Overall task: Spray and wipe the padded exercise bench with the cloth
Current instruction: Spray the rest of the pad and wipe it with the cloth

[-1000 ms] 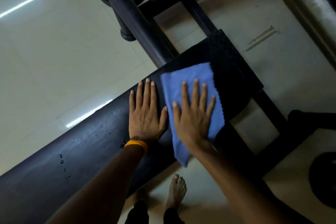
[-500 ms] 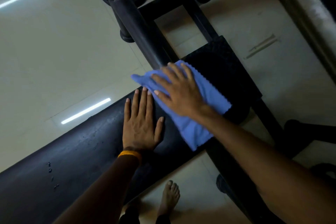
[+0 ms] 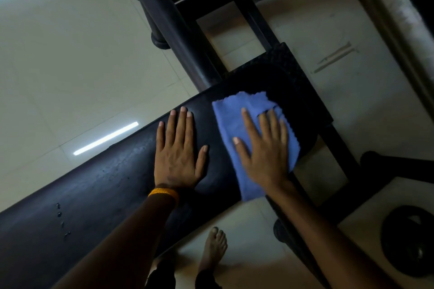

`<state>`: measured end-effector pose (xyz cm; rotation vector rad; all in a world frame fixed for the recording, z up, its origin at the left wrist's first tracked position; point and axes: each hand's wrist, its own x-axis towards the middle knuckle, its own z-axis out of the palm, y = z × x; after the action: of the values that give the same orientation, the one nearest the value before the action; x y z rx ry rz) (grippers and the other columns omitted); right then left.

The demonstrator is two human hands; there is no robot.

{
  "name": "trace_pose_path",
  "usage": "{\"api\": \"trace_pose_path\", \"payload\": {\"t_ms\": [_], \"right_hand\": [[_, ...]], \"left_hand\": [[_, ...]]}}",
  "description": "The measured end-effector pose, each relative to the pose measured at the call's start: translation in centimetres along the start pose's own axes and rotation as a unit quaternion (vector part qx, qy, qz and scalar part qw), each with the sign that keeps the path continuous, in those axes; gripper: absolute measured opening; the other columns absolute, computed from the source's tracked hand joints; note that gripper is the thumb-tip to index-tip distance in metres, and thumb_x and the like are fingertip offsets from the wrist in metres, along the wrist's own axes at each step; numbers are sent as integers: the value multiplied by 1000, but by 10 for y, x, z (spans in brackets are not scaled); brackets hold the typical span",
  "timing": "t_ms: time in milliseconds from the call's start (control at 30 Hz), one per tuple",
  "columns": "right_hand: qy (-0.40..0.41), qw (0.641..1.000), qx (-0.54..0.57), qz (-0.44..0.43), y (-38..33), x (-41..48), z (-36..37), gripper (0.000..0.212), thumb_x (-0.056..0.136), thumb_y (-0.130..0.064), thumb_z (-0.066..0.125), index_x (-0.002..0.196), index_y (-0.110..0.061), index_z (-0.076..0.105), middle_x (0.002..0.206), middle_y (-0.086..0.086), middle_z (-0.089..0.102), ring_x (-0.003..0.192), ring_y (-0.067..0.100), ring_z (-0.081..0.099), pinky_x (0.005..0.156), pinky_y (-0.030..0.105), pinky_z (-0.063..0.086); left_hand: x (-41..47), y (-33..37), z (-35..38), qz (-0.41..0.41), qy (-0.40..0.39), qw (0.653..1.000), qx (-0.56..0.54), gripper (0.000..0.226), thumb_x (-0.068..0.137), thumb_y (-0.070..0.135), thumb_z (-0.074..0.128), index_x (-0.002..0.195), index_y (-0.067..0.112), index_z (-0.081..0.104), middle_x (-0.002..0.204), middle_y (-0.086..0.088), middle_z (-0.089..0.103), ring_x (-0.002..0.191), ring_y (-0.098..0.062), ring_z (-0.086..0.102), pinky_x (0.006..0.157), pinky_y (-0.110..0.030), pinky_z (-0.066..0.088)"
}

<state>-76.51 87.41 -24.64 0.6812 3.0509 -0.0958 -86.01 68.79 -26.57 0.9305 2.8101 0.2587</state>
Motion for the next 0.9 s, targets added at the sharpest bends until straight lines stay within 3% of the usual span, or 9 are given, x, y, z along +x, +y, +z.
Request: {"api": "trace_pose_path", "payload": {"t_ms": [100, 200, 367, 467, 533, 633, 700, 767, 900], "right_hand": [[37, 989, -5, 140, 54, 35, 4, 64, 102, -60, 28, 157, -27, 29, 158, 16, 37, 147, 35, 32, 120, 53, 25], [98, 955, 24, 279, 30, 12, 14, 60, 104, -53, 36, 154, -21, 36, 161, 16, 33, 148, 36, 30, 118, 56, 26], [66, 952, 80, 287, -63, -62, 17, 62, 100, -50, 45, 155, -22, 34, 164, 18, 21, 153, 38, 11, 122, 57, 13], [64, 965, 57, 248, -22, -34, 21, 62, 99, -56, 39, 153, -26, 39, 159, 18, 34, 150, 40, 23, 119, 59, 19], [79, 955, 39, 284, 25, 8, 19, 64, 99, -60, 32, 152, -25, 40, 157, 17, 39, 146, 40, 32, 116, 59, 26], [51, 931, 64, 356, 54, 49, 10, 72, 96, -62, 16, 156, -26, 31, 161, 13, 31, 148, 36, 29, 116, 59, 26], [67, 942, 40, 326, 30, 40, 9, 66, 101, -58, 20, 156, -25, 30, 163, 12, 30, 150, 35, 26, 118, 60, 23], [64, 970, 8, 234, -13, 0, 9, 62, 104, -56, 25, 157, -24, 29, 162, 13, 32, 150, 35, 26, 120, 60, 19], [-7, 997, -6, 76, -59, -55, 7, 65, 102, -57, 33, 158, -24, 26, 135, 15, 57, 133, 41, 46, 120, 61, 18]], "left_hand": [[1, 2, 0, -1, 1, 1000, 5, 80, 99, 51, 28, 160, 2, 15, 170, -15, 10, 158, -31, 4, 127, -52, 6], [1, 2, -1, -5, 1, 1000, 10, 80, 99, 51, 28, 161, 2, 13, 170, -15, 9, 158, -31, 3, 128, -52, 5], [0, 1, 0, -9, 5, 1000, 1, 80, 98, 51, 27, 160, 2, 14, 169, -16, 11, 158, -32, 5, 127, -52, 6], [0, 2, 0, -7, 10, 1000, 3, 80, 98, 51, 27, 160, 2, 14, 169, -16, 12, 158, -33, 7, 127, -52, 6], [0, 1, 0, -5, 13, 1000, 6, 80, 98, 50, 28, 160, 2, 15, 169, -17, 12, 158, -33, 7, 128, -52, 6], [0, 2, -1, -4, 8, 1000, 9, 80, 98, 51, 28, 161, 2, 14, 169, -16, 10, 158, -33, 5, 128, -52, 5], [1, 1, -3, -7, 0, 1000, 12, 80, 98, 51, 28, 161, 2, 13, 170, -16, 10, 158, -33, 4, 127, -52, 6], [0, 1, -4, -6, -1, 1000, 16, 80, 98, 51, 27, 160, 2, 14, 169, -17, 9, 158, -32, 4, 127, -52, 6], [-2, 1, -6, 2, -5, 1000, 3, 78, 100, 49, 28, 160, 0, 15, 169, -19, 10, 158, -32, 4, 127, -53, 6]]}}
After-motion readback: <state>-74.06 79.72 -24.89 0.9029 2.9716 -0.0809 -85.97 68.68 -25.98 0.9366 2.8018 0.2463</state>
